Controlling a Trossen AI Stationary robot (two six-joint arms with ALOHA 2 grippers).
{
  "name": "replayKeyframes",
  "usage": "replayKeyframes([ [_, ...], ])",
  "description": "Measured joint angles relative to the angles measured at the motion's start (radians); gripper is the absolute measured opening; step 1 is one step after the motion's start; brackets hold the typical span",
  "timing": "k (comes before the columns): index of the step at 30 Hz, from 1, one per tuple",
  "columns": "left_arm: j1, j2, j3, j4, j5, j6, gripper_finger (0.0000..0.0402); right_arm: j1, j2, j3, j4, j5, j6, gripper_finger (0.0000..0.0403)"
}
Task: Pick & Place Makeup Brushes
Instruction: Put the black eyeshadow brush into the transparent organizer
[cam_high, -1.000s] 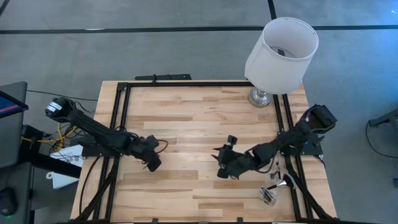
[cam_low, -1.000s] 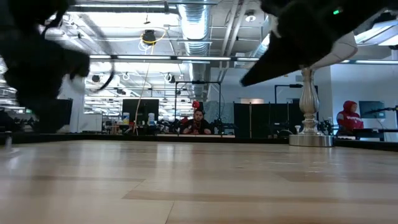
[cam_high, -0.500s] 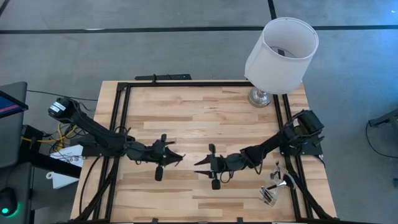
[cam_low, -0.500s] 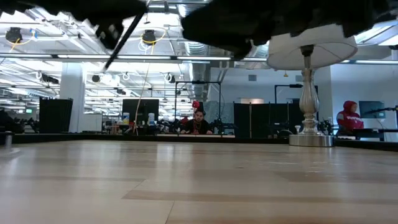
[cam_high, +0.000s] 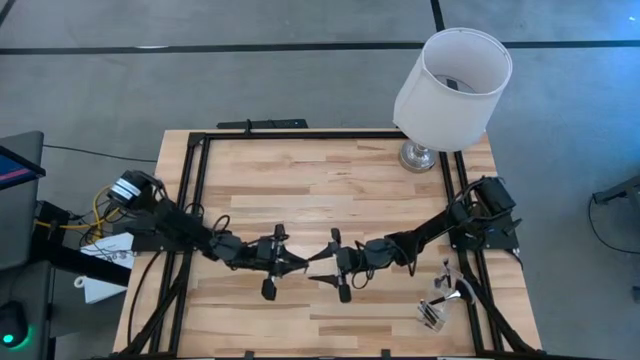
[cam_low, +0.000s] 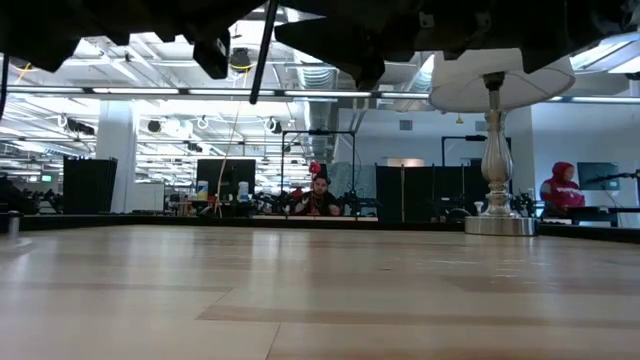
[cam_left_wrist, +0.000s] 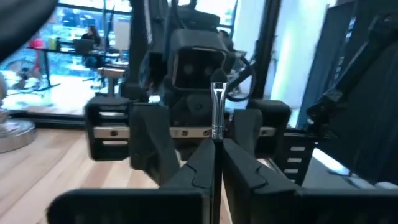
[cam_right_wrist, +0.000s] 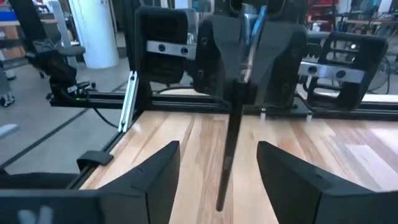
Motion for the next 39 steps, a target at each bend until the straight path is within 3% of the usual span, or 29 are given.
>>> replayKeyframes([
  [5, 0.015, 0.042, 0.007, 0.048, 0.016, 0.0, 0.0017, -0.002, 0.0, 0.0, 0.023, 0.0, 0.0, 0.0201],
  [10, 0.015, 0.069, 0.033, 0.054, 0.034, 0.001, 0.0017, -0.008, 0.0, 0.0, 0.026, 0.0, 0.0, 0.0169],
  [23, 0.015, 0.07, 0.039, 0.05, 0.047, 0.009, 0.0017, -0.005, 0.0, 0.0, -0.003, -0.001, -0.029, 0.0017],
  [33, 0.015, 0.07, 0.039, 0.04, 0.041, -0.004, 0.0059, 0.013, -0.015, 0.0, -0.094, 0.064, -0.038, 0.0009],
  [39, 0.007, 0.07, 0.034, 0.038, 0.049, -0.004, 0.0106, 0.071, -0.104, -0.001, -0.295, 0.255, -0.028, 0.0017],
])
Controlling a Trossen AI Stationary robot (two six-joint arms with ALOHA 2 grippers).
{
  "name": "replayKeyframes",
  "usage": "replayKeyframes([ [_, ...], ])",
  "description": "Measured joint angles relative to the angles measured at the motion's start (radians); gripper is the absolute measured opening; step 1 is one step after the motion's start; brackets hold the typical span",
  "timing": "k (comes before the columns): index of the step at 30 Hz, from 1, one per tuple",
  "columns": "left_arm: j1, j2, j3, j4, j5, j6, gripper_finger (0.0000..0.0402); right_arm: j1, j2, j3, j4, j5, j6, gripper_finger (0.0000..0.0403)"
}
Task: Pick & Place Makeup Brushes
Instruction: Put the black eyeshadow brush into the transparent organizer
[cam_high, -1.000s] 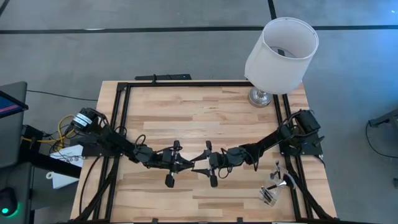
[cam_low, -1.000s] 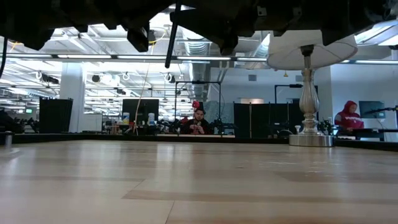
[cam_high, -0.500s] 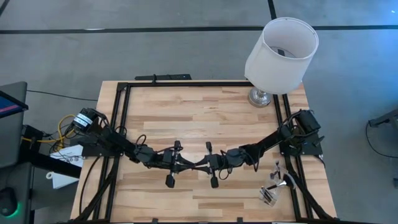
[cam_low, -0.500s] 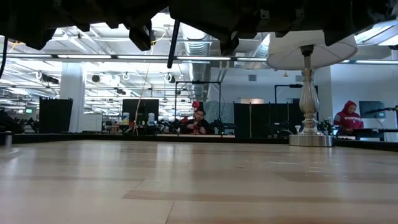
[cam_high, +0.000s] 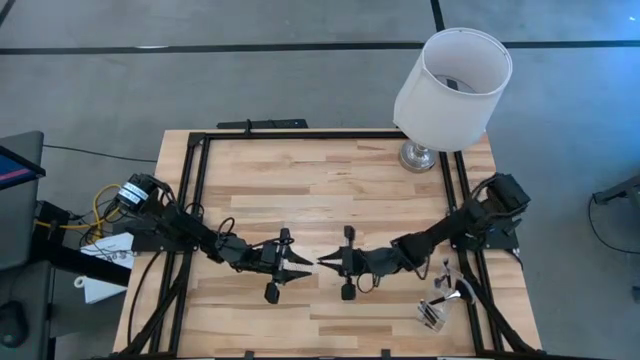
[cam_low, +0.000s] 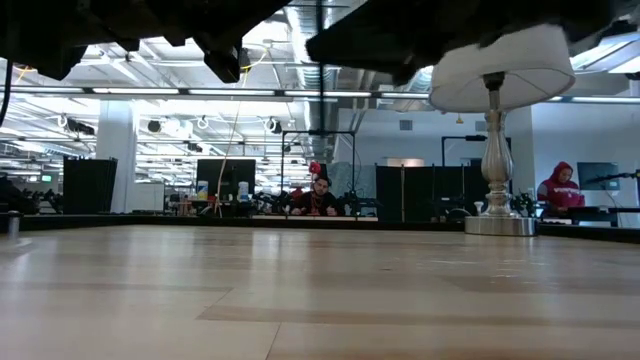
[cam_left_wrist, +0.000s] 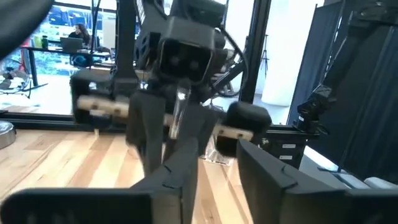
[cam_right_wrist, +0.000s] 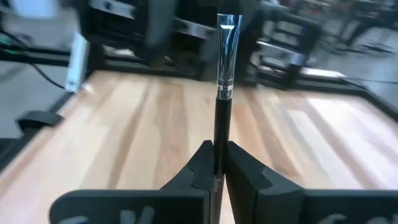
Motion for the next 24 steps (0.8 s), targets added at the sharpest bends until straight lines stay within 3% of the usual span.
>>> replayKeyframes([
  [5, -0.005, -0.001, 0.0, 0.0, -0.002, 0.006, 0.0148, 0.085, -0.111, 0.0, -0.154, 0.121, 0.01, 0.0008],
  [10, -0.004, -0.001, 0.0, 0.0, -0.004, -0.001, 0.0171, 0.149, -0.2, 0.001, -0.288, 0.176, 0.092, 0.0014],
  [17, -0.021, -0.001, 0.0, 0.0, 0.002, -0.026, 0.0167, 0.202, -0.252, 0.001, -0.478, 0.217, 0.26, 0.0014],
  [24, -0.023, -0.001, 0.0, -0.001, 0.002, -0.026, 0.0163, 0.242, -0.253, 0.001, -0.56, 0.235, 0.35, 0.002],
])
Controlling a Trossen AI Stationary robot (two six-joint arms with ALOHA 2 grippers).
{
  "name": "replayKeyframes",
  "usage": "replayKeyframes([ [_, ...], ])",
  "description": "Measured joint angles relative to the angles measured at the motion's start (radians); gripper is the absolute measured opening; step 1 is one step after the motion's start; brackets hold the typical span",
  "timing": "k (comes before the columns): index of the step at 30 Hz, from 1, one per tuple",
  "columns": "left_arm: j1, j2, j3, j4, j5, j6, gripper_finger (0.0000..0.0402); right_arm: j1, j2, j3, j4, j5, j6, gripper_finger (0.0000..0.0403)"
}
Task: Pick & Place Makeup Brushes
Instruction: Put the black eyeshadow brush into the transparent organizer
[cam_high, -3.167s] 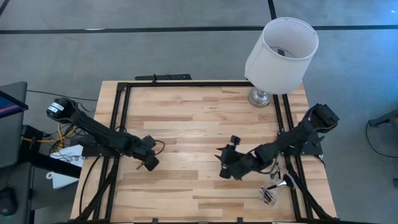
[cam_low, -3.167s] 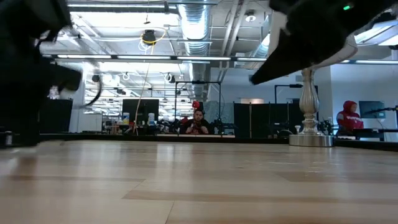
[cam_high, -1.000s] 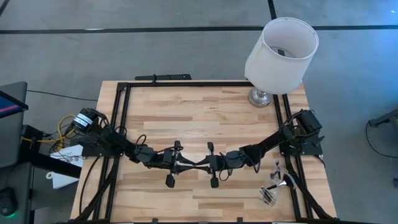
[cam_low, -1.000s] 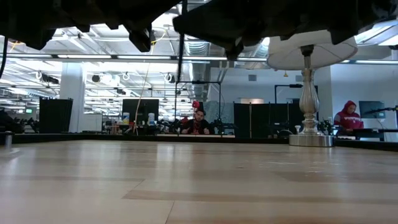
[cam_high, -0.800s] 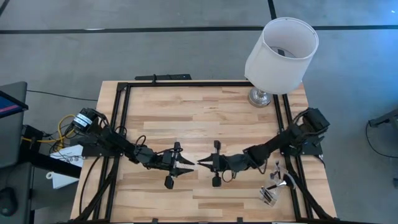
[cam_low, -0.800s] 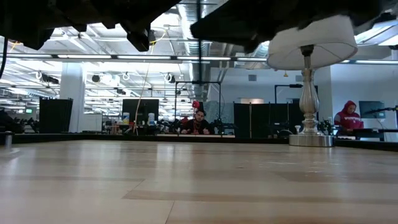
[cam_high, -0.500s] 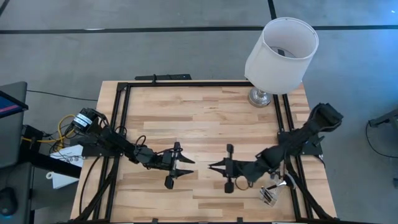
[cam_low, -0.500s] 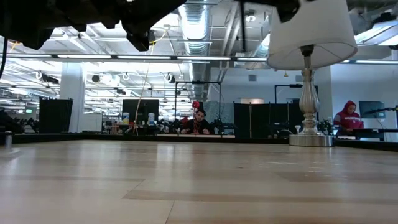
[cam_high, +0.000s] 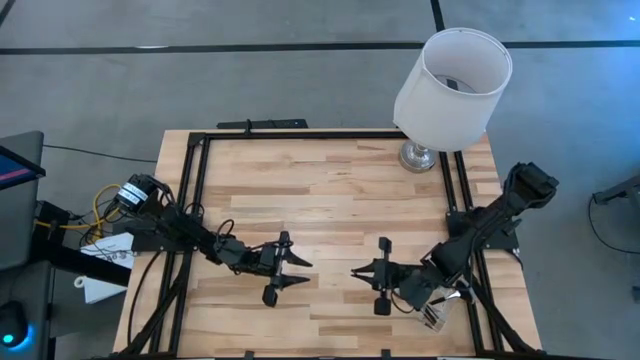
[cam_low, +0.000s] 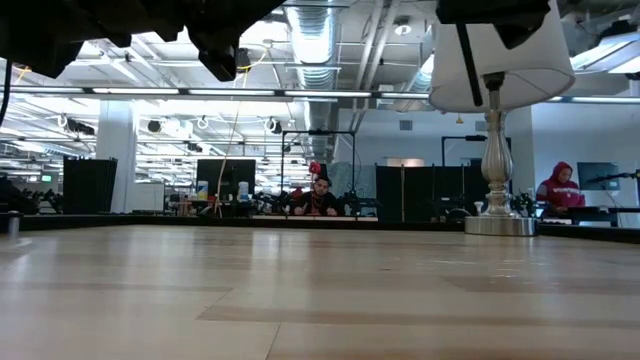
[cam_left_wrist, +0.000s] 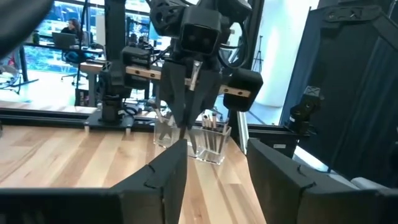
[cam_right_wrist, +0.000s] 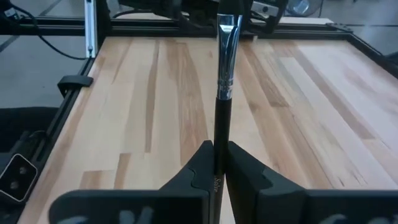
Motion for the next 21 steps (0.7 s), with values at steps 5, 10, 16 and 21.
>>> replayKeyframes([
  [5, 0.004, 0.0, 0.0, 0.0, 0.0, 0.0, 0.0163, 0.022, 0.0, 0.0, -0.024, 0.032, 0.031, 0.002],
  [10, -0.002, 0.0, 0.0, 0.0, 0.0, 0.0, 0.0163, 0.055, -0.012, 0.0, -0.094, 0.033, 0.114, 0.001],
  [16, -0.002, 0.0, 0.0, -0.001, 0.0, 0.0, 0.0163, 0.11, -0.074, 0.0, -0.274, 0.049, 0.305, 0.0024],
  [21, -0.002, 0.0, 0.0, -0.001, 0.0, 0.0, 0.0163, 0.176, -0.136, 0.0, -0.368, 0.102, 0.367, 0.0009],
])
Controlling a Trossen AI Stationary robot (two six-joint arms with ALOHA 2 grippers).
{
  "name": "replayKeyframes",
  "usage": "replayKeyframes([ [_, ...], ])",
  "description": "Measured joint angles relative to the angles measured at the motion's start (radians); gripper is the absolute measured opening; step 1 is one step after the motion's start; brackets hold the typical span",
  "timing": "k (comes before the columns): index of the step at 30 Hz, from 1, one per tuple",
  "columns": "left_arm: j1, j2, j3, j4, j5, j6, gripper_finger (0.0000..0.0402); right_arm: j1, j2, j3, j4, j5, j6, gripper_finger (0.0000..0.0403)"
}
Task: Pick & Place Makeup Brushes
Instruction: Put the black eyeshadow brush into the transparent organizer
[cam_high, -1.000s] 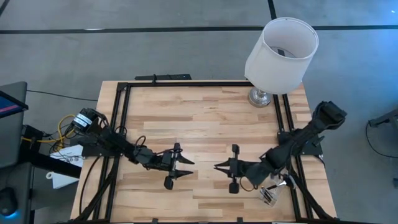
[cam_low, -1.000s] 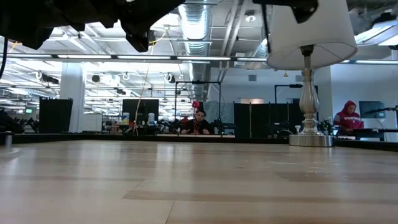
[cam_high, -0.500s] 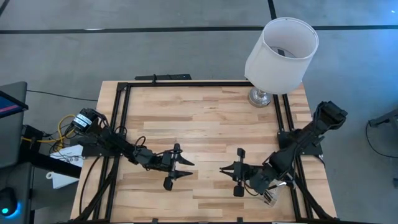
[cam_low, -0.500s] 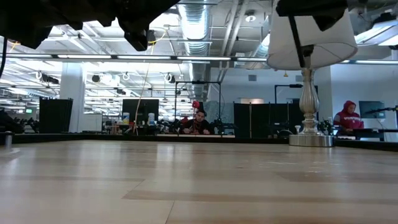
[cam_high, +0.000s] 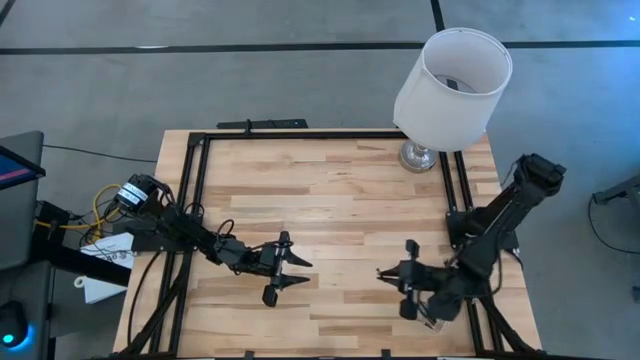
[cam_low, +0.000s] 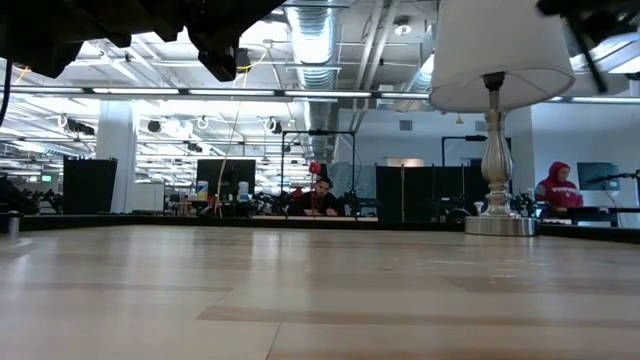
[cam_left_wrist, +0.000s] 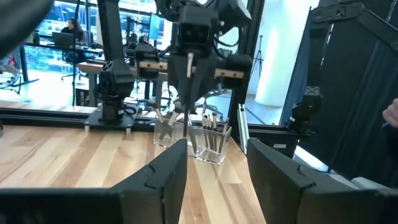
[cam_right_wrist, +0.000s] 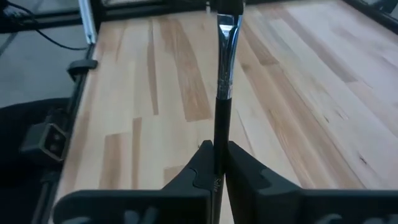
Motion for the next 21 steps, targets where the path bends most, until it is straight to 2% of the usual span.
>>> replayKeyframes([
  [4, 0.0, 0.0, 0.0, 0.0, 0.0, 0.0, 0.0163, 0.045, -0.051, 0.0, -0.079, 0.015, 0.076, 0.001],
  [8, 0.0, 0.0, 0.0, -0.003, 0.0, 0.0, 0.0163, 0.079, -0.087, 0.0, -0.232, 0.006, 0.234, 0.0021],
  [13, 0.0, 0.0, 0.0, -0.004, 0.0, 0.0, 0.0163, 0.141, -0.11, 0.0, -0.353, -0.019, 0.374, 0.0013],
  [18, 0.0, 0.0, 0.0, -0.006, 0.0, 0.0, 0.0163, 0.246, -0.149, 0.0, -0.344, 0.079, 0.404, 0.0012],
  [21, 0.0, 0.0, 0.0, -0.008, 0.0, -0.001, 0.0163, 0.305, -0.178, 0.001, -0.396, 0.122, 0.492, 0.0017],
])
